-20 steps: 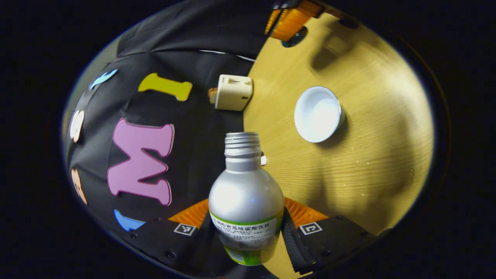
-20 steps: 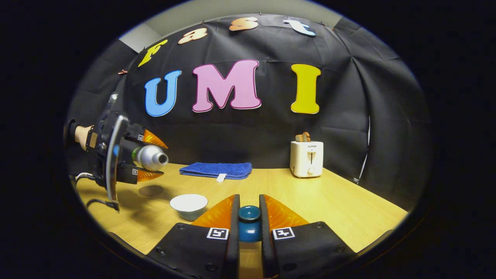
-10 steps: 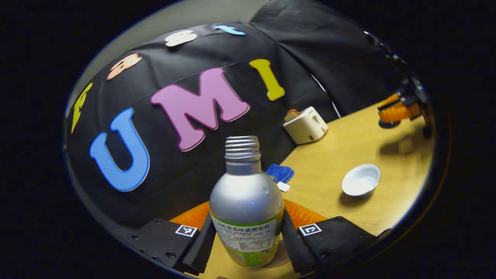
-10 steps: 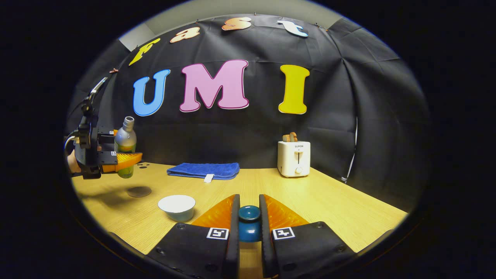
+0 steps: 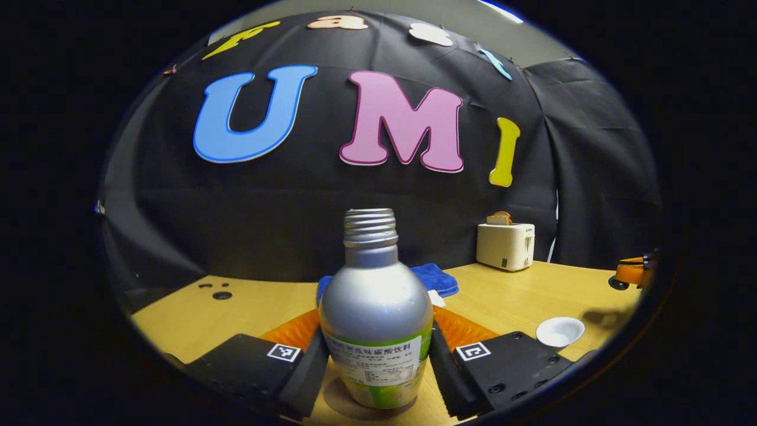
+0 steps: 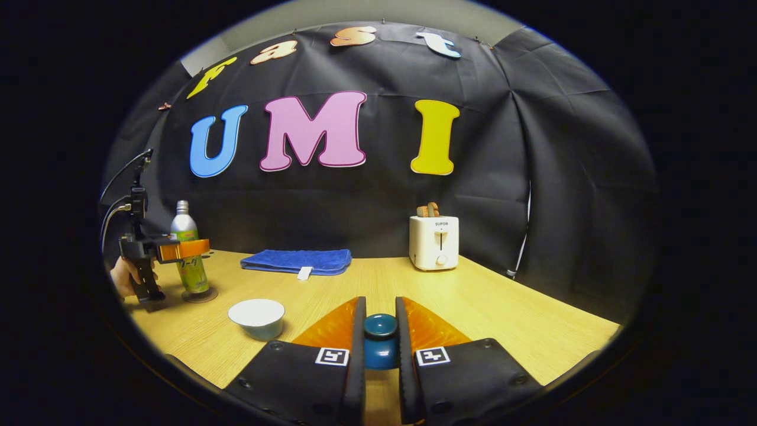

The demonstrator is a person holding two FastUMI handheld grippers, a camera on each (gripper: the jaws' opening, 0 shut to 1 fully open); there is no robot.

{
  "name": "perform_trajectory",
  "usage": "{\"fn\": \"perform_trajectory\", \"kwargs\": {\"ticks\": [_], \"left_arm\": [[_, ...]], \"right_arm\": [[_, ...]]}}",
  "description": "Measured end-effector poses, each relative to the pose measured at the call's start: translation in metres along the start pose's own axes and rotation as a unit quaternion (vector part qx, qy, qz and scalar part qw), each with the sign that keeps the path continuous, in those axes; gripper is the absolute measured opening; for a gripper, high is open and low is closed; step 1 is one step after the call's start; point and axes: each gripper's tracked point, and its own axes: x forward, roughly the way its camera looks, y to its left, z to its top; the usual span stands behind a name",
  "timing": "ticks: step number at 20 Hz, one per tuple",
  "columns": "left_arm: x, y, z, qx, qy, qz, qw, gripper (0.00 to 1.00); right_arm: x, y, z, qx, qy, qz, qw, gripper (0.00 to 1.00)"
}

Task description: Open the teacup lid with one hand, grasp the water bottle and pour water into the teacup with the other hand; after pouring, place the water bottle on the coaster and then close the teacup lid.

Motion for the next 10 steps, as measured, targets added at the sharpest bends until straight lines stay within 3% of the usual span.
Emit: {"fn": "perform_trajectory", "kwargs": {"ticks": [10], "left_arm": [[-0.006, 0.007, -0.015, 0.001, 0.019, 0.008, 1.0, 0.83]], "right_arm": [[0.0, 0.0, 0.0, 0.0, 0.0, 0.0, 1.0, 0.27]]}}
